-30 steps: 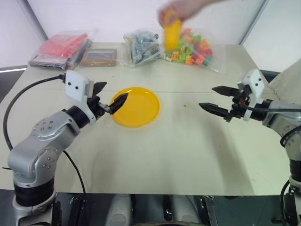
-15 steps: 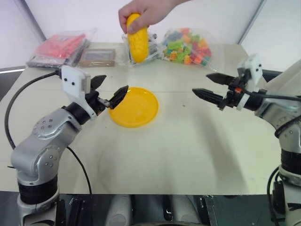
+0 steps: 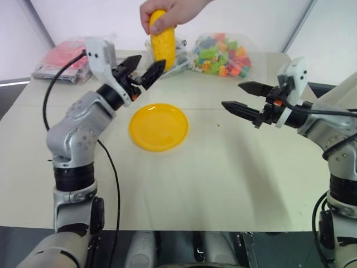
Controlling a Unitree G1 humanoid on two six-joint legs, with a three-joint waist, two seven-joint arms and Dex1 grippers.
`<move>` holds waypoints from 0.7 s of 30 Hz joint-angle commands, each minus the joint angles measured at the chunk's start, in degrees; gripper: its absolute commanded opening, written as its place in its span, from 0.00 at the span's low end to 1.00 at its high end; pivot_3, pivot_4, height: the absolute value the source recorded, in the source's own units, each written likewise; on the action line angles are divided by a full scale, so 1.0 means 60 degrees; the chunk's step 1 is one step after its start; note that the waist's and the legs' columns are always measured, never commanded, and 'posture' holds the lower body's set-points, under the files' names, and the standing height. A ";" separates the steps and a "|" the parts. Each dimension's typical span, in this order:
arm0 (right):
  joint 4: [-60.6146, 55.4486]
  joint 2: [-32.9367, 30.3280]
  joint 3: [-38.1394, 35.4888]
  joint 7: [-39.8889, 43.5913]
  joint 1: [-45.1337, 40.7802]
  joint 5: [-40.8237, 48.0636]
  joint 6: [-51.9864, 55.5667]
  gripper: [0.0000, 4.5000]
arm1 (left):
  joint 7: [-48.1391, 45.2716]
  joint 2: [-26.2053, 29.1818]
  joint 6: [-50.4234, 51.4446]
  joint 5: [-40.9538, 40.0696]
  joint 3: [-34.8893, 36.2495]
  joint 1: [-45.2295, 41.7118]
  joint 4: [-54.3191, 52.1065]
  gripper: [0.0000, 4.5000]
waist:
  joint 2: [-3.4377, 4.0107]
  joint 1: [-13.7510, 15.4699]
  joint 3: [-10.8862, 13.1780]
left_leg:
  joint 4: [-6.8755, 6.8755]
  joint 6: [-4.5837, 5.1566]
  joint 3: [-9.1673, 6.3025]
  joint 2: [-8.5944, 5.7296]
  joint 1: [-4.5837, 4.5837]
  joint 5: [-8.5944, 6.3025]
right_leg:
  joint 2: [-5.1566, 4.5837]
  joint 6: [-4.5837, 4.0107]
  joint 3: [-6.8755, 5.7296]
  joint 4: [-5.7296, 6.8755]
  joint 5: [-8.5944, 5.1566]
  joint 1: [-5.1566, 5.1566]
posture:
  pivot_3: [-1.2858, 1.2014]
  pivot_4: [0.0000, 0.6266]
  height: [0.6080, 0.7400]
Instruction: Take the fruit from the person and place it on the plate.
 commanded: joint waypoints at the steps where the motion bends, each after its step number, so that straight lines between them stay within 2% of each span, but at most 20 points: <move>1: -0.0437 -0.0111 -0.0240 -0.0070 -0.0052 0.0175 -0.0045 1.00 | -0.0480 -0.0089 -0.0249 -0.0206 0.0104 -0.0495 0.0428 0.99 | 0.0000 0.0001 0.0000 | 0.0001 0.0000 0.0000 0.0000 -0.0001 0.0000 | 0.0000 0.0000 0.0000 -0.0001 0.0000 0.0000 | 0.52 0.24 0.93; 16: -0.0806 -0.0273 -0.0490 -0.0358 0.0435 0.0209 -0.0164 1.00 | -0.1390 -0.0386 -0.1503 0.0677 -0.0071 -0.1468 0.2456 0.99 | 0.0000 0.0010 0.0000 | 0.0000 0.0000 0.0003 0.0000 -0.0002 0.0000 | -0.0001 0.0001 0.0000 -0.0002 0.0000 -0.0001 | 0.52 0.24 0.93; 21: -0.0808 -0.0289 -0.0477 -0.0381 0.0482 0.0179 -0.0206 1.00 | -0.1449 -0.0476 -0.1590 0.0724 -0.0045 -0.1593 0.2622 0.48 | 0.0000 0.0014 0.0000 | 0.0000 0.0000 0.0003 0.0000 -0.0003 0.0000 | -0.0002 0.0001 0.0000 -0.0002 0.0000 -0.0002 | 0.52 0.24 0.93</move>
